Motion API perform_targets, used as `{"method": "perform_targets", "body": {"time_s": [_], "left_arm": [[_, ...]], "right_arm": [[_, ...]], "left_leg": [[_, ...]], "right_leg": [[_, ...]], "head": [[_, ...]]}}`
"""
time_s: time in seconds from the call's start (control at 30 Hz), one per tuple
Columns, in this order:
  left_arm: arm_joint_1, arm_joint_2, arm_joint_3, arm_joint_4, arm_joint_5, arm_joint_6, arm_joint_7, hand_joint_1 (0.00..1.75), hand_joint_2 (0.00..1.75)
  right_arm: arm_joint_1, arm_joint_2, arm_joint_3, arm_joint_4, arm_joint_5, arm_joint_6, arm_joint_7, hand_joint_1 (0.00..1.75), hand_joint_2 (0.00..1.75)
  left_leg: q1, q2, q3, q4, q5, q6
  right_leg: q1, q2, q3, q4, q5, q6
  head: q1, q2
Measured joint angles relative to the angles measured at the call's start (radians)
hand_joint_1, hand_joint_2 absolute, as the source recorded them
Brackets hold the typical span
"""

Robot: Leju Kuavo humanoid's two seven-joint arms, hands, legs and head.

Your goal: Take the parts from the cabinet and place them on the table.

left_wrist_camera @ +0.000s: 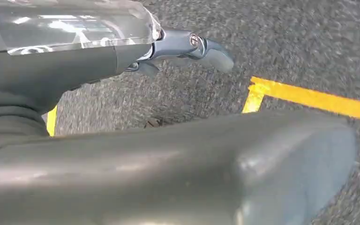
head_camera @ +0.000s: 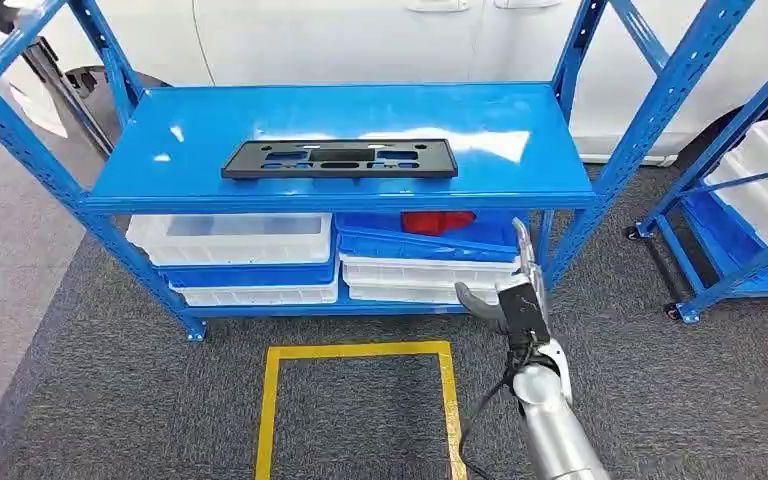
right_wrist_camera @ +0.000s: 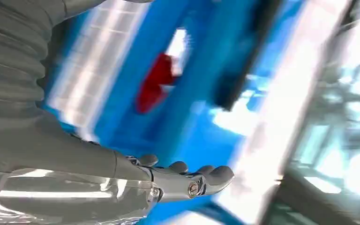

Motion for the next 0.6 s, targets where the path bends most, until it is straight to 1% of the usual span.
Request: {"method": "perform_targets", "body": {"time_s": [0.03, 0.07, 0.1, 0.13, 0.17, 0.2, 0.23, 0.27, 0.3, 0.33, 0.37, 0.43, 0.47, 0.5, 0.53, 0.6], "left_arm": [[-0.002, 0.0, 0.0, 0.0, 0.0, 0.0, -0.001, 0.0, 0.0], [-0.004, -0.001, 0.0, 0.001, 0.0, 0.001, -0.001, 0.0, 0.0], [-0.005, -0.001, -0.001, 0.002, 0.001, 0.002, -0.002, 0.0, 0.0], [-0.005, -0.001, -0.002, 0.002, 0.001, 0.003, -0.003, 0.0, 0.0], [-0.005, -0.001, -0.002, 0.003, 0.001, 0.003, -0.003, 0.0, 0.0], [-0.006, -0.002, -0.004, 0.004, 0.001, 0.004, -0.004, 0.0, 0.0], [-0.007, -0.002, -0.005, 0.004, 0.001, 0.005, -0.004, 0.0, 0.0], [-0.01, -0.003, -0.006, 0.004, 0.001, 0.006, -0.004, 0.0, 0.0], [-0.012, -0.004, -0.007, 0.004, 0.001, 0.006, -0.004, 0.0, 0.0], [-0.017, -0.004, -0.008, 0.004, 0.0, 0.008, -0.005, 0.0, 0.0], [-0.019, -0.004, -0.008, 0.004, 0.0, 0.01, -0.005, 0.0, 0.0], [-0.022, -0.004, -0.008, 0.004, -0.003, 0.012, -0.006, 0.0, 0.0], [-0.025, -0.004, -0.009, 0.004, -0.003, 0.012, -0.006, 0.0, 0.0], [-0.026, -0.006, -0.01, 0.004, -0.004, 0.012, -0.007, 0.0, 0.0], [-0.03, -0.007, -0.011, 0.004, -0.008, 0.012, -0.007, 0.0, 0.0], [-0.035, -0.006, -0.014, 0.005, -0.011, 0.013, -0.007, 0.0, 0.0]], "right_arm": [[-0.016, 0.0, 0.025, -0.005, 0.014, -0.015, 0.0, 0.0, 1.75], [-0.028, 0.0, 0.055, -0.01, 0.029, -0.034, 0.0, 0.0, 1.75], [-0.034, 0.0, 0.083, -0.011, 0.044, -0.047, 0.001, 0.0, 1.75], [-0.04, 0.0, 0.113, -0.012, 0.063, -0.061, 0.003, 0.0, 1.75], [-0.046, 0.001, 0.139, -0.011, 0.08, -0.074, 0.008, 0.0, 1.75], [-0.06, 0.003, 0.168, -0.008, 0.1, -0.087, 0.012, 0.0, 1.75], [-0.075, 0.006, 0.195, -0.005, 0.119, -0.097, 0.017, 0.0, 1.75], [-0.092, 0.01, 0.217, 0.0, 0.14, -0.109, 0.023, 0.0, 1.75], [-0.11, 0.014, 0.241, 0.006, 0.16, -0.119, 0.029, 0.0, 1.75], [-0.128, 0.021, 0.267, 0.019, 0.182, -0.129, 0.037, 0.0, 1.75], [-0.14, 0.024, 0.288, 0.029, 0.2, -0.139, 0.045, 0.0, 1.75], [-0.163, 0.034, 0.333, 0.053, 0.24, -0.161, 0.059, 0.0, 1.75], [-0.179, 0.039, 0.352, 0.065, 0.258, -0.17, 0.065, 0.0, 1.75], [-0.194, 0.046, 0.37, 0.077, 0.276, -0.178, 0.073, 0.0, 1.75], [-0.213, 0.055, 0.392, 0.097, 0.3, -0.19, 0.085, 0.0, 1.75], [-0.238, 0.064, 0.427, 0.138, 0.341, -0.205, 0.106, 0.0, 1.75]], "left_leg": [[0.0, 0.001, -0.001, 0.0, 0.002, 0.004], [-0.001, 0.001, -0.003, 0.0, 0.002, 0.005], [-0.001, 0.0, -0.003, 0.0, 0.002, 0.006], [-0.001, 0.0, -0.004, 0.001, 0.001, 0.006], [-0.001, -0.001, -0.003, 0.002, 0.001, 0.006], [-0.001, -0.002, -0.002, 0.003, 0.0, 0.004], [-0.001, -0.003, -0.001, 0.005, -0.001, 0.002], [-0.001, -0.003, 0.0, 0.009, -0.004, -0.001], [-0.001, -0.003, -0.002, 0.012, -0.008, -0.005], [-0.007, -0.004, -0.009, 0.02, -0.011, -0.01], [-0.005, -0.003, -0.012, 0.018, -0.008, -0.016], [-0.002, -0.003, -0.01, 0.014, -0.007, -0.027], [-0.003, -0.003, -0.009, 0.015, -0.009, -0.032], [0.001, -0.002, -0.015, 0.029, -0.02, -0.037], [0.002, -0.001, -0.039, 0.078, -0.052, -0.044], [0.006, -0.001, -0.116, 0.238, -0.123, -0.055]], "right_leg": [[0.0, 0.0, -0.027, 0.056, -0.037, 0.001], [-0.002, 0.0, -0.062, 0.131, -0.073, 0.003], [-0.002, 0.0, -0.099, 0.208, -0.104, 0.005], [-0.002, 0.0, -0.129, 0.269, -0.119, 0.008], [-0.003, 0.0, -0.138, 0.282, -0.11, 0.009], [-0.005, 0.0, -0.121, 0.24, -0.072, 0.01], [-0.006, 0.0, -0.088, 0.166, -0.026, 0.009], [-0.008, 0.0, -0.042, 0.067, 0.024, 0.006], [-0.007, -0.001, -0.011, -0.009, 0.039, 0.0], [0.0, 0.0, -0.004, -0.024, 0.03, -0.005], [-0.002, 0.001, -0.008, -0.02, 0.032, -0.011], [0.004, 0.003, -0.01, -0.022, 0.033, -0.022], [-0.002, 0.003, -0.008, -0.031, 0.038, -0.031], [-0.005, 0.0, -0.003, -0.036, 0.041, -0.035], [-0.006, -0.001, -0.002, -0.038, 0.041, -0.041], [-0.005, -0.003, -0.002, -0.038, 0.04, -0.043]], "head": [[0.0, 0.0], [0.0, 0.0], [0.0, 0.0], [0.0, 0.0], [0.0, 0.0], [0.0, 0.0], [0.0, 0.0], [0.0, 0.0], [0.0, 0.0], [0.0, 0.0], [0.0, 0.0], [0.0, 0.0], [0.0, 0.0], [0.0, 0.0], [0.0, 0.0], [0.0, 0.0]]}}
